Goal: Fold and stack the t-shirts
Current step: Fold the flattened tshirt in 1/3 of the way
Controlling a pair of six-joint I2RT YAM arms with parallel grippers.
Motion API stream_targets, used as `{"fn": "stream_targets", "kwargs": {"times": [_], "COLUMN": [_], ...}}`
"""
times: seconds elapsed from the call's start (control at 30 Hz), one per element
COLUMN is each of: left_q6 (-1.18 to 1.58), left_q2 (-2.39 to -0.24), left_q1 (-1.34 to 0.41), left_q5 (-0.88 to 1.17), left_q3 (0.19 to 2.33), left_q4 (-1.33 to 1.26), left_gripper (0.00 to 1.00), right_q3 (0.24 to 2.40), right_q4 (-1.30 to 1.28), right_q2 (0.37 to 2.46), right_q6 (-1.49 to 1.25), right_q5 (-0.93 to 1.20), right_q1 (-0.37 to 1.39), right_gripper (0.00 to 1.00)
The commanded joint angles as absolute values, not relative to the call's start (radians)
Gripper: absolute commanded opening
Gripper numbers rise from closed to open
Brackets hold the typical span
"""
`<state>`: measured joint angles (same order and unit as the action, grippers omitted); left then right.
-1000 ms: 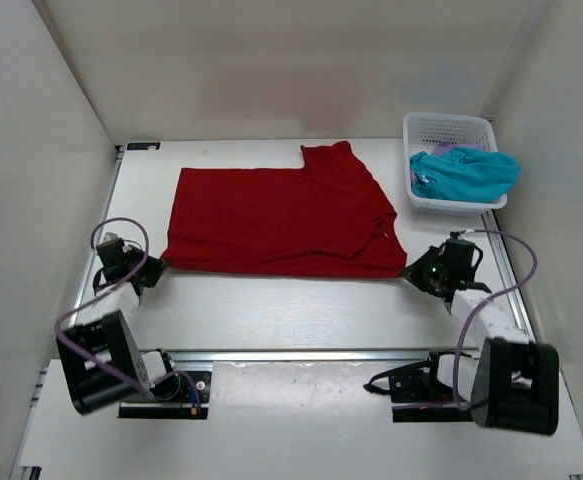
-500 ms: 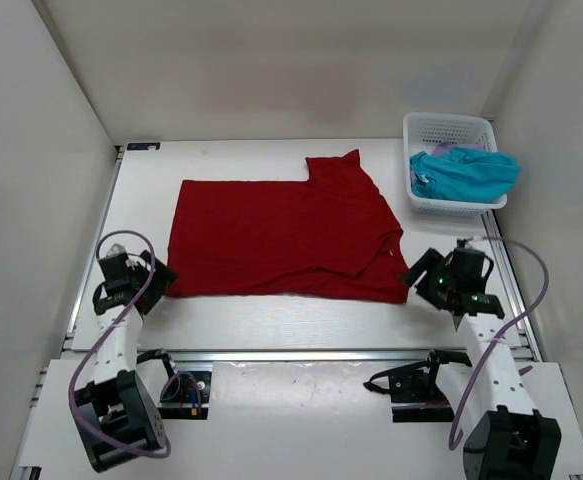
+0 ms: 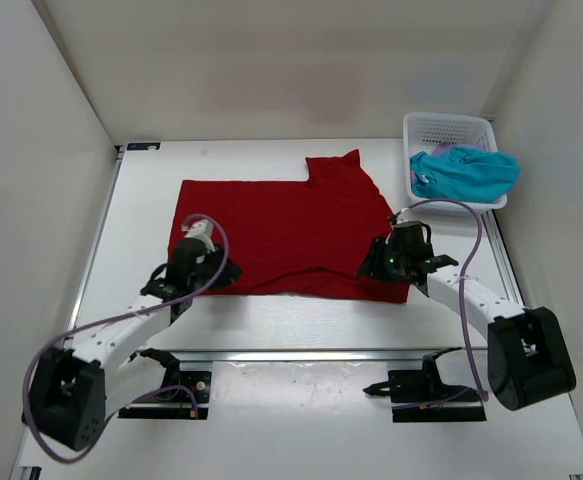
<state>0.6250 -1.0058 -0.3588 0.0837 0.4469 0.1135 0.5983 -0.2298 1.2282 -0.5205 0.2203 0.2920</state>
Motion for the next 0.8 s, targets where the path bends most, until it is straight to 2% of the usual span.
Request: {"fn": "stream_targets", "kwargs": {"times": [0.0, 0.1, 0.2, 0.3, 0.57, 0.77], "left_q6": [0.670, 0.673, 0.664, 0.658, 0.686, 0.699], "left_q2": [-1.087, -1.135, -1.155, -1.160, -1.161, -1.177], "left_q1": [-0.445, -0.450, -0.433, -0.393, -0.357, -0.359], "left_q5": [0.070, 0.081, 0.098, 0.121, 0.167, 0.179], "left_q3": [0.453, 0.436, 0.420, 0.394, 0.354, 0.365], "left_q4": [-0.015, -0.070, -0.092, -0.118, -0.170, -0.192], "left_gripper": [0.37, 0.37, 0.37, 0.37, 0.38, 0.37], "right_q3": [0.614, 0.601, 0.584, 0.604, 0.621, 0.655], "right_q4": [-0.092, -0.064, -0.012, -0.006, 0.028, 0.029], "right_q2": [1.258, 1.299, 1.356, 1.394, 1.468, 1.499], "right_q6": [-0.508, -0.525, -0.549, -0.552, -0.568, -0.581], "right_q5": [0.218, 0.241, 0.255, 0.281, 0.357, 0.376], "right_q1": [0.272, 0.261, 0.248, 0.239, 0.213, 0.232], "right_gripper": [0.41, 0.45, 0.43, 0.37, 0.35, 0.16]}}
